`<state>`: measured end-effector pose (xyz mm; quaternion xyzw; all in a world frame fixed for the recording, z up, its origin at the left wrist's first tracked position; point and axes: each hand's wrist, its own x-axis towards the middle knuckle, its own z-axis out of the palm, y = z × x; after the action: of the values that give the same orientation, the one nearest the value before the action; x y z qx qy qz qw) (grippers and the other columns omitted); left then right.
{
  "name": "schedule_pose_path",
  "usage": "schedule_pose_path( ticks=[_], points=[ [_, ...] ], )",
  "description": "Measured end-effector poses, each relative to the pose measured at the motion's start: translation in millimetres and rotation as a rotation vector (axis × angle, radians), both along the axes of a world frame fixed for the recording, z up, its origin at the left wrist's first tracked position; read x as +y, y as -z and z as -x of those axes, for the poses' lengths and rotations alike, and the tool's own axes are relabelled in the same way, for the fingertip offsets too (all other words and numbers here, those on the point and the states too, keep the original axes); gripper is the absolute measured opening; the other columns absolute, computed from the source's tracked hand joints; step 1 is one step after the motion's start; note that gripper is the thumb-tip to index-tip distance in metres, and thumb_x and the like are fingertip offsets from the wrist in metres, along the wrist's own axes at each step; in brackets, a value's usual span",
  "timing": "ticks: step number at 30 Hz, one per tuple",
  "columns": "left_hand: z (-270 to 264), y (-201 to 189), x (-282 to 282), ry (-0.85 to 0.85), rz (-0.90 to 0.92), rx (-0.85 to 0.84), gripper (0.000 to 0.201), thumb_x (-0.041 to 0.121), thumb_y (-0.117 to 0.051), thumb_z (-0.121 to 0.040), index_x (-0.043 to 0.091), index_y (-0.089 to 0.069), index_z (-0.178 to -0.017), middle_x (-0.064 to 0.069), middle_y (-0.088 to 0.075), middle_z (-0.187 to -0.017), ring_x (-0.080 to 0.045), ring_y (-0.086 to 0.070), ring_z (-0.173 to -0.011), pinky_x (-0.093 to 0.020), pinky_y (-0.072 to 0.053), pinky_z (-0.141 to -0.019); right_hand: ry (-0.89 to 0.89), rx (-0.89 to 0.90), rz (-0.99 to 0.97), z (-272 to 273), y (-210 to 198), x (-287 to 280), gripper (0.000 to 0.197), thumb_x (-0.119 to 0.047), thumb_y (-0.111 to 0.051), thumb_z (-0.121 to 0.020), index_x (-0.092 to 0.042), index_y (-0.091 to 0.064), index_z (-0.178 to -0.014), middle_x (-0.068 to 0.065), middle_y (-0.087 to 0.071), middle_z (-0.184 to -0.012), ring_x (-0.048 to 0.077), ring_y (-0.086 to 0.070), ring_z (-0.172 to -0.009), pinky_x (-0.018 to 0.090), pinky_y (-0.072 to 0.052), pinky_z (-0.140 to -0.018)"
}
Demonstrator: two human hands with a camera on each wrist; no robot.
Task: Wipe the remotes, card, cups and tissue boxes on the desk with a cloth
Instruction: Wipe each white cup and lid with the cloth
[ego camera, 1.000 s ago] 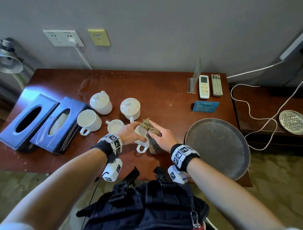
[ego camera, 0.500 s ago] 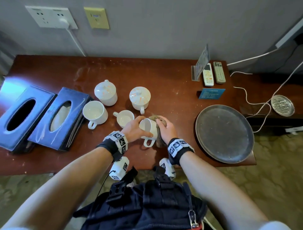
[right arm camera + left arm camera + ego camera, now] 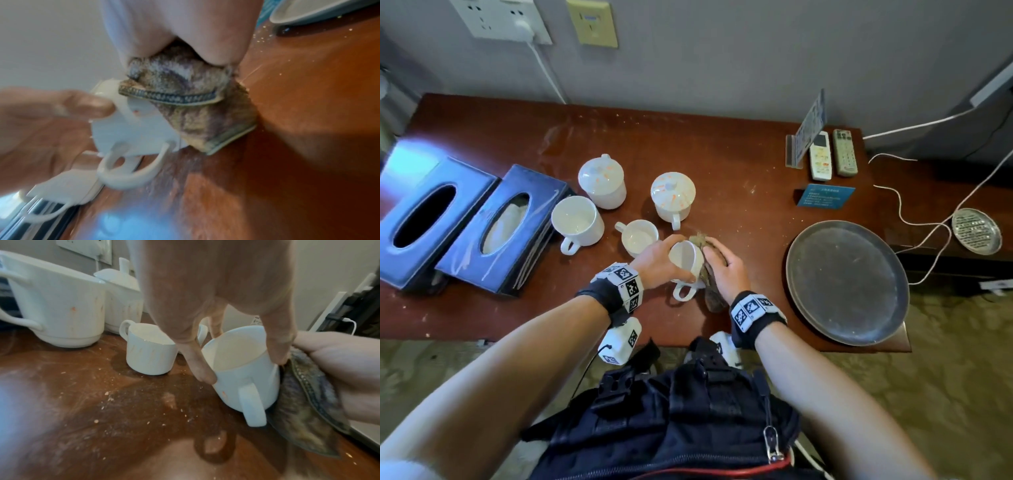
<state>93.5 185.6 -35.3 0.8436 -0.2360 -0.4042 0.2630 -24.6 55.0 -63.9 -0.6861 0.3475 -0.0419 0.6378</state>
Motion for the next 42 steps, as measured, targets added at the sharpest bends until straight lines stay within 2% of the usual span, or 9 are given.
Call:
schedule_pose_path(
  ticks=[5,12,14,17,21,26,32,37,42],
  points=[
    [6,-2,-2,-0.048,-0.023,-0.014,0.096,0.038,-0.085,-0.073,0.027,-0.031,-0.152,-0.009,-0.048,-0.143,-0.025,-0.048,-0.128,-0.038,-0.044,-0.105,-0.100,0.026,0.030,-13,-5,-14,0.028,-0.034,-0.058,-0.095,-0.030,-0.068,-0.121,-0.008,-0.062,-0.132,0.012,-0.053,-0.126,0.032,-0.039,-0.111],
    [7,2,7,-0.085,-0.017,-0.003,0.096,0.038,-0.084,-0.072,0.027,-0.031,-0.152,-0.008,-0.053,-0.136,-0.023,-0.051,-0.122,-0.035,-0.046,-0.101,-0.220,-0.135,0.153,21,-7,3,0.034,-0.027,-0.064,-0.093,-0.034,-0.065,-0.126,-0.013,-0.047,-0.142,-0.028,-0.029,-0.121,-0.001,-0.022,-0.102],
    [8,3,7,-0.079,-0.008,0.002,0.098,0.038,-0.085,-0.072,0.026,-0.031,-0.153,-0.008,-0.053,-0.138,-0.022,-0.051,-0.124,-0.035,-0.045,-0.103,-0.207,-0.151,0.154,21,-4,4,0.031,-0.028,-0.063,-0.094,-0.034,-0.065,-0.125,-0.014,-0.048,-0.141,-0.023,-0.032,-0.123,0.003,-0.023,-0.106],
    [12,1,8,-0.091,0.004,0.011,0.102,0.036,-0.085,-0.073,0.023,-0.026,-0.155,-0.009,-0.047,-0.147,-0.023,-0.045,-0.134,-0.033,-0.040,-0.108,-0.129,-0.141,0.115,4,2,9,0.026,-0.033,-0.057,-0.097,-0.041,-0.064,-0.121,-0.022,-0.053,-0.134,-0.011,-0.043,-0.123,0.021,-0.032,-0.111],
    [18,1,8,-0.072,0.001,-0.016,0.096,0.036,-0.084,-0.076,0.022,-0.029,-0.153,-0.013,-0.048,-0.142,-0.025,-0.046,-0.130,-0.035,-0.041,-0.104,-0.043,-0.023,0.041,-15,5,4,0.039,-0.039,-0.050,-0.098,-0.036,-0.053,-0.138,-0.009,-0.053,-0.142,0.010,-0.047,-0.130,0.035,-0.036,-0.113],
    [13,0,5,-0.084,-0.023,0.011,0.098,0.037,-0.082,-0.078,0.020,-0.025,-0.156,-0.013,-0.050,-0.142,-0.026,-0.048,-0.131,-0.035,-0.042,-0.106,-0.079,-0.085,0.134,-8,-6,3,0.033,-0.027,-0.051,-0.099,-0.031,-0.061,-0.131,-0.012,-0.059,-0.135,0.004,-0.050,-0.126,0.029,-0.037,-0.112],
    [9,4,9,-0.140,0.019,0.100,0.097,0.037,-0.085,-0.073,0.025,-0.033,-0.153,-0.002,-0.057,-0.132,-0.021,-0.053,-0.127,-0.033,-0.045,-0.104,-0.233,-0.176,0.228,18,-2,6,0.038,-0.020,-0.058,-0.097,-0.037,-0.059,-0.131,-0.016,-0.048,-0.143,-0.008,-0.035,-0.133,0.009,-0.020,-0.113],
    [13,1,4,-0.110,-0.022,0.033,0.097,0.039,-0.081,-0.078,0.026,-0.025,-0.156,-0.008,-0.053,-0.136,-0.024,-0.050,-0.125,-0.035,-0.044,-0.103,-0.084,-0.004,0.152,-2,-6,-14,0.031,-0.027,-0.055,-0.097,-0.033,-0.066,-0.125,-0.014,-0.061,-0.131,0.004,-0.053,-0.124,0.023,-0.038,-0.110],
    [11,1,4,-0.147,-0.017,0.049,0.102,0.037,-0.082,-0.076,0.024,-0.023,-0.157,-0.011,-0.051,-0.143,-0.024,-0.050,-0.129,-0.033,-0.043,-0.105,-0.168,-0.160,0.214,7,-18,4,0.032,-0.017,-0.062,-0.094,-0.032,-0.068,-0.121,-0.015,-0.062,-0.130,-0.013,-0.049,-0.119,0.002,-0.031,-0.101]
  ],
)
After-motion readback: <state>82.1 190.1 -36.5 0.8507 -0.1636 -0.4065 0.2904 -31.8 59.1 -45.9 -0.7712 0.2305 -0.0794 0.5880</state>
